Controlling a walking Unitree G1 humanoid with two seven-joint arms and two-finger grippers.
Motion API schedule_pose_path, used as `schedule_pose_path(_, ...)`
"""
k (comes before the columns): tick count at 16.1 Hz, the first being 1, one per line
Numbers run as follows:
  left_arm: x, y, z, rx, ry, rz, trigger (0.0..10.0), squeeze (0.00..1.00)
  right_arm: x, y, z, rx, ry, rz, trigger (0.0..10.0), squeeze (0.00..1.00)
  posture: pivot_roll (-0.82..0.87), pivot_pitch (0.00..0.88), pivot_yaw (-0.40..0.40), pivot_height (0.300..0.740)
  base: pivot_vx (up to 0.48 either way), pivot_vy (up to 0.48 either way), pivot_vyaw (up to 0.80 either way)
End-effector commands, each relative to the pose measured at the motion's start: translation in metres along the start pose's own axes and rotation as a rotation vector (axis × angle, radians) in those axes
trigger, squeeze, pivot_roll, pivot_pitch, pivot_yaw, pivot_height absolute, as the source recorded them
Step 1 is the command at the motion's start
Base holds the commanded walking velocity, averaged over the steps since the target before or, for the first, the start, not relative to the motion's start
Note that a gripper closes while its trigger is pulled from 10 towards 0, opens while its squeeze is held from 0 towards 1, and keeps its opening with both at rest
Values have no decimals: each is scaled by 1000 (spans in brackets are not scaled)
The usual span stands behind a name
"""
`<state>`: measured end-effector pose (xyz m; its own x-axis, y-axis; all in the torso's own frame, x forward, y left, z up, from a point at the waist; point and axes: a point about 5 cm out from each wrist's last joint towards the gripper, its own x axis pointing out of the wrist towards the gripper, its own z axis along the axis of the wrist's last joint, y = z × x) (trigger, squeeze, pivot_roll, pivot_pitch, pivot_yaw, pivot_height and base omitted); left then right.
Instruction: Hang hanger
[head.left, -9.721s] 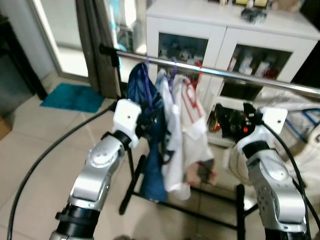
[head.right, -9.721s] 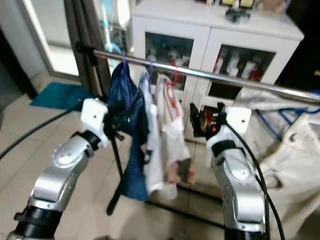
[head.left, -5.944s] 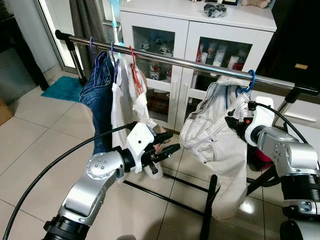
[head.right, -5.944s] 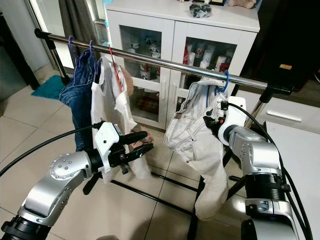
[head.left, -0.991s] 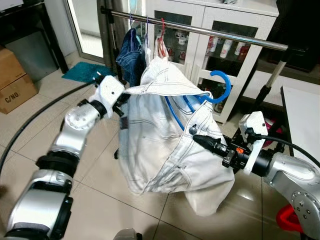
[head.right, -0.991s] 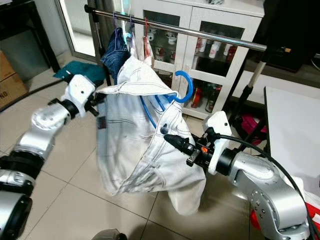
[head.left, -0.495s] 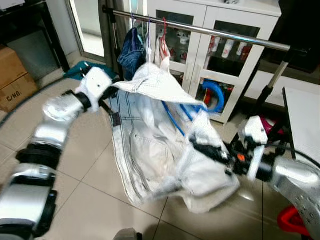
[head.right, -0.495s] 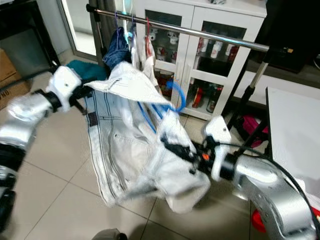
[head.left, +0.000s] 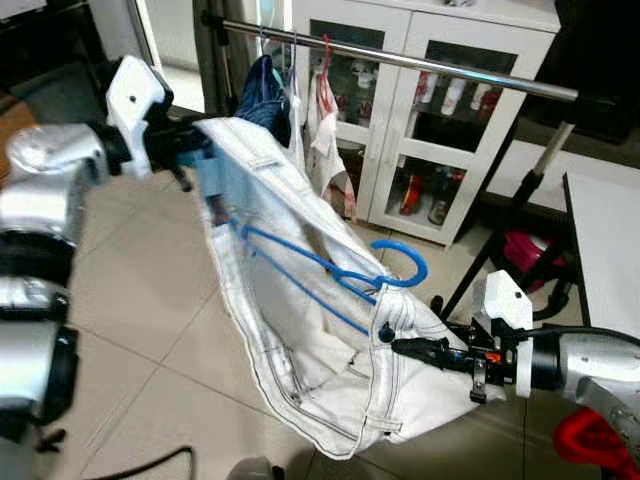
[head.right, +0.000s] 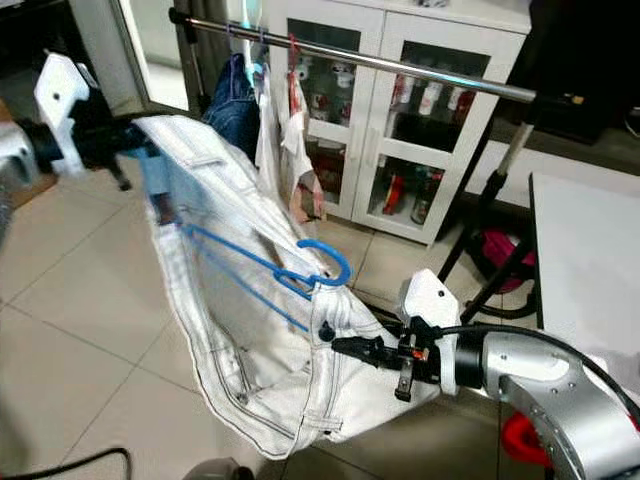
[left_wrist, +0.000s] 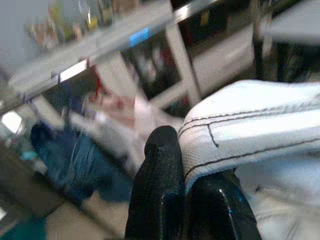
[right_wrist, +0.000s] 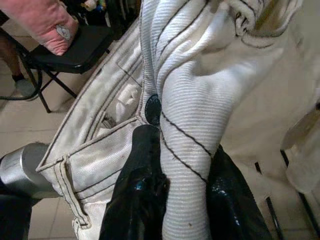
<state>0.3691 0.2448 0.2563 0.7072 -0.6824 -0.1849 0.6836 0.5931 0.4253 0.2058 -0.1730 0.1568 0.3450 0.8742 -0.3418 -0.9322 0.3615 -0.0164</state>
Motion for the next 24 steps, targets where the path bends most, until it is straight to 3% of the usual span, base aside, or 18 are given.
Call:
schedule_pose_path(1,-17,17,0,9,48,112,0,0,-9,-2,-1,-8,29,8,0,0,35,0,-13,740,0,0,0)
schedule_pose_path(4,-25,27,-12,-66,96,205,0,0,-13,0,10,13,-56,47,0,0,36,0,-17,740,0,0,0)
schedule_pose_path(5,-26,24,-26,-149,103,234,0,0,-16,-1,19,37,-132,53,0,0,36,0,-17,740,0,0,0)
schedule_pose_path(6,-26,23,-29,-166,103,244,0,0,-17,-1,21,41,-144,54,0,0,35,0,-16,740,0,0,0)
schedule_pose_path(8,-25,16,-50,-314,83,312,0,0,-20,-3,27,51,-184,49,0,0,35,0,-16,740,0,0,0)
schedule_pose_path(14,-3,-15,-74,-542,4,226,0,0,-18,-6,38,87,-269,22,0,0,26,0,-11,740,0,0,0)
schedule_pose_path(20,23,-60,-96,-592,70,59,0,0,-13,-22,58,145,-452,-111,0,0,27,0,-6,740,0,0,0)
schedule_pose_path(22,37,-81,-101,-587,83,-16,0,0,-4,-36,55,173,-425,-247,0,0,28,0,-2,740,0,0,0)
schedule_pose_path(23,45,-96,-105,-536,103,-44,0,0,1,-39,52,174,-386,-292,0,0,27,0,1,740,0,0,0)
schedule_pose_path(24,48,-99,-106,-502,110,-25,0,0,2,-40,50,174,-369,-305,0,0,27,0,1,740,0,0,0)
